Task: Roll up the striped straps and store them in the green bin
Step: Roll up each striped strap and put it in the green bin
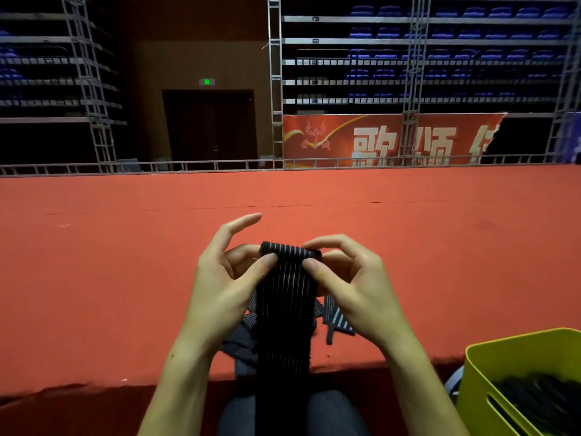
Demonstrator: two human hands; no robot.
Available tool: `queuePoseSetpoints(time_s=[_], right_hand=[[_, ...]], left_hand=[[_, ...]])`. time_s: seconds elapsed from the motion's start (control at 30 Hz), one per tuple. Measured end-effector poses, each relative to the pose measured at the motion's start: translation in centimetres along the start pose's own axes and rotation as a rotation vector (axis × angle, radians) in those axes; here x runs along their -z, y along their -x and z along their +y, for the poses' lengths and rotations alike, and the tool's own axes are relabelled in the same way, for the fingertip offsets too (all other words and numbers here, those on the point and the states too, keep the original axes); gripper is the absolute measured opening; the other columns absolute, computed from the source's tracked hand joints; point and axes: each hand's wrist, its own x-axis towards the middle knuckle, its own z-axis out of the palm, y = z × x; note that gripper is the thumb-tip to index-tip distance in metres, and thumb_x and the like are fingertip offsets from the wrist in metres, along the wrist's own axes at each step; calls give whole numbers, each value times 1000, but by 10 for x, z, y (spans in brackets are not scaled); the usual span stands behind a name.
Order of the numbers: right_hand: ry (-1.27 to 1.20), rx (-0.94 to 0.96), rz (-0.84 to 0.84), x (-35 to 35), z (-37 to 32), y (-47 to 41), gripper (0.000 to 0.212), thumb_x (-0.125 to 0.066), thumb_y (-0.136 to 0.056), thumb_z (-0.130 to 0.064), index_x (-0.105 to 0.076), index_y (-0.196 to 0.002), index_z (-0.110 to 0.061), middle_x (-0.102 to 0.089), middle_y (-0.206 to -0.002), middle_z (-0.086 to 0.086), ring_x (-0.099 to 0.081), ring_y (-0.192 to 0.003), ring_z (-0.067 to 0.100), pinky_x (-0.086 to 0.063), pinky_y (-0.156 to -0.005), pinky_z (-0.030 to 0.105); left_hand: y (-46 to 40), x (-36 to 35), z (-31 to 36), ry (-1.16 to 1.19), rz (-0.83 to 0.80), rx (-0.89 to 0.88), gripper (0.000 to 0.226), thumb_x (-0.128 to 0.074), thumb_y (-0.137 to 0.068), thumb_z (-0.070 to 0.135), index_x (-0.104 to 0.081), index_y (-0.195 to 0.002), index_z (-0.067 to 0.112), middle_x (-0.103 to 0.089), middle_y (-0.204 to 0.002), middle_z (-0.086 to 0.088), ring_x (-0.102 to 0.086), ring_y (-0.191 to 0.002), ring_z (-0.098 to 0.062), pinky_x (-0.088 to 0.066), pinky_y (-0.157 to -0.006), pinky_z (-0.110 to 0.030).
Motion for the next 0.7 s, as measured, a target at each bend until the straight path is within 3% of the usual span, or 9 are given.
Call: queuePoseSetpoints(time_s=[0.1,0.2,0.33,0.47,0.53,0.6,0.7], right_hand=[[8,24,38,-2,-3,10,16,-75,-101,-12,-74,-113,-23,-79,-91,8,-78,-88,30,-61,-81,63],[4,46,53,-5,-7,20,16,-75,-100,-8,-74,-109,-21,-78,-92,7,-77,-89,30,-60,-84,61],[-15,60,72,-8,-9,31,16,-73,-99,0,-75,-106,-14,-81,-99,5,-78,-96,22,-62,-90,42],[-34,79,102,-11,-10,40,32,-67,-95,16,-77,-96,-15,-80,-98,2,-77,-97,16,-58,-90,33],[-42,69,131,-13,-11,43,40,-63,-93,19,-78,-93,-17,-80,-97,3,-77,-97,17,-59,-90,38],[-36,43,135,-11,-13,45,39,-60,-95,16,-78,-102,-19,-81,-99,4,-78,-97,24,-62,-91,51],[-39,-24,107,-5,-17,48,35,-66,-95,-8,-72,-121,-30,-81,-100,10,-77,-92,35,-62,-86,62]], left_hand=[[9,-1,0,-57,-4,11,46,-75,-98,19,-61,-140,29,-83,-93,-9,-81,-96,-20,-62,-90,-36],[18,-1,2,-59,-12,44,39,-74,-99,30,-64,-137,30,-82,-89,-12,-82,-94,-22,-62,-92,-43],[29,-3,6,-27,-26,97,31,-72,-101,32,-66,-132,31,-82,-90,-15,-82,-94,-28,-63,-93,-51],[40,2,9,25,-52,161,45,-80,-92,26,-65,-134,30,-82,-96,-14,-80,-92,-19,-60,-85,-39],[43,3,9,26,-56,154,51,-83,-89,18,-65,-135,28,-82,-100,-12,-80,-97,-24,-62,-92,-40],[44,2,9,1,-31,117,51,-83,-91,8,-65,-135,27,-82,-100,-11,-80,-99,-27,-63,-95,-41],[45,1,7,-42,-18,47,53,-81,-92,1,-64,-135,26,-81,-100,-10,-79,-100,-25,-63,-93,-35]])
